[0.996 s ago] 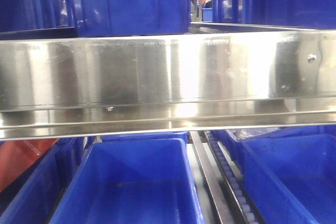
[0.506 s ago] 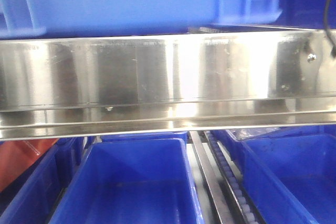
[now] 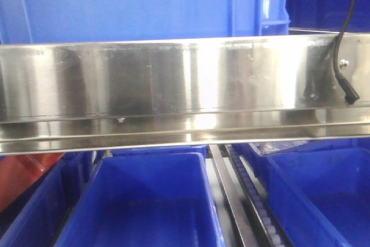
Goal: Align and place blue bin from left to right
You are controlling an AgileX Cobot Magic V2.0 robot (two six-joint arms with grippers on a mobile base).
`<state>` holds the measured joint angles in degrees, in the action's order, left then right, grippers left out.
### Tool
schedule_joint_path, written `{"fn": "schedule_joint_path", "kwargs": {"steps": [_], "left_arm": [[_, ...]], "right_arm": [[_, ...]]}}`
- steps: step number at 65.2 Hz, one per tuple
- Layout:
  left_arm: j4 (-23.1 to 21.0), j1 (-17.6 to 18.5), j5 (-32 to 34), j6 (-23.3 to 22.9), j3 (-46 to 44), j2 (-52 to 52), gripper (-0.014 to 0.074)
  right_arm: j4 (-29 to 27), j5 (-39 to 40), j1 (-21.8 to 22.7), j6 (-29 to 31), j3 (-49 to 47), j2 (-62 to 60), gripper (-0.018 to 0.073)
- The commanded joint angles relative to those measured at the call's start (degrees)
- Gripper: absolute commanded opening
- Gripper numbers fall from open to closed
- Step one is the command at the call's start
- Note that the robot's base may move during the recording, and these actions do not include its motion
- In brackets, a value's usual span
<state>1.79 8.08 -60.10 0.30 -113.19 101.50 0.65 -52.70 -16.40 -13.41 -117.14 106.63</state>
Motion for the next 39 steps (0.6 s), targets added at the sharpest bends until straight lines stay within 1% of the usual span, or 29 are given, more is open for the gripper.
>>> {"fn": "schedule_joint_path", "kwargs": {"steps": [1,5,9,11,15,22,28,31,33,37,38,39], "left_arm": [[0.05,0.19,1.38,0.54,-0.65,-0.96,0.0419],[0.05,0.19,1.08,0.54,-0.65,-1.22,0.0521],[0.05,0.19,0.95,0.11,-0.76,-1.77,0.0592],[0.31,0.19,0.95,-0.77,-0.76,-2.35,0.0604],[0.7,0.19,0.82,-2.18,-0.76,-3.41,0.0599],[1.2,0.19,0.7,-2.38,-0.76,-6.37,0.0599],[1.68,0.19,-0.7,-2.38,-0.76,-9.45,0.0599],[1.68,0.08,-1.41,-2.38,-0.76,-10.9,0.0582],[1.68,0.08,-2.05,-2.38,-0.76,-12.08,0.0563],[1.68,-0.26,-4.01,-2.38,-0.76,-14.08,0.0477],[1.68,-0.31,-4.85,-2.38,-0.76,-14.5,0.0451],[1.68,-0.43,-5.42,-2.38,-0.76,-14.9,0.0408]], "right_arm": [[1.4,1.54,0.43,0.91,-0.86,-1.39,0.0466],[2.2,-0.08,0.43,0.91,-2.04,-1.39,0.0579],[3.49,-1.64,0.43,0.91,-3.18,-1.78,0.0568],[4.23,-2.39,0.43,0.91,-3.76,-2.1,0.0568],[5.25,-3.86,0.43,0.91,-4.82,-3.26,0.0568],[5.7,-6.03,0.43,0.91,-5.39,-6.33,0.0554],[6.52,-8.44,0.43,1.07,-5.39,-9.42,0.0465],[6.89,-9.54,0.43,1.71,-5.39,-10.91,0.0379],[6.89,-10.27,0.43,2.65,-5.39,-11.92,0.0303],[6.89,-11.54,0.43,3.7,-5.39,-13.38,0.0167],[7.0,-11.79,0.43,4.08,-5.39,-13.69,0.0114],[7.0,-12.13,0.43,4.23,-5.39,-14.22,0.0079]]}}
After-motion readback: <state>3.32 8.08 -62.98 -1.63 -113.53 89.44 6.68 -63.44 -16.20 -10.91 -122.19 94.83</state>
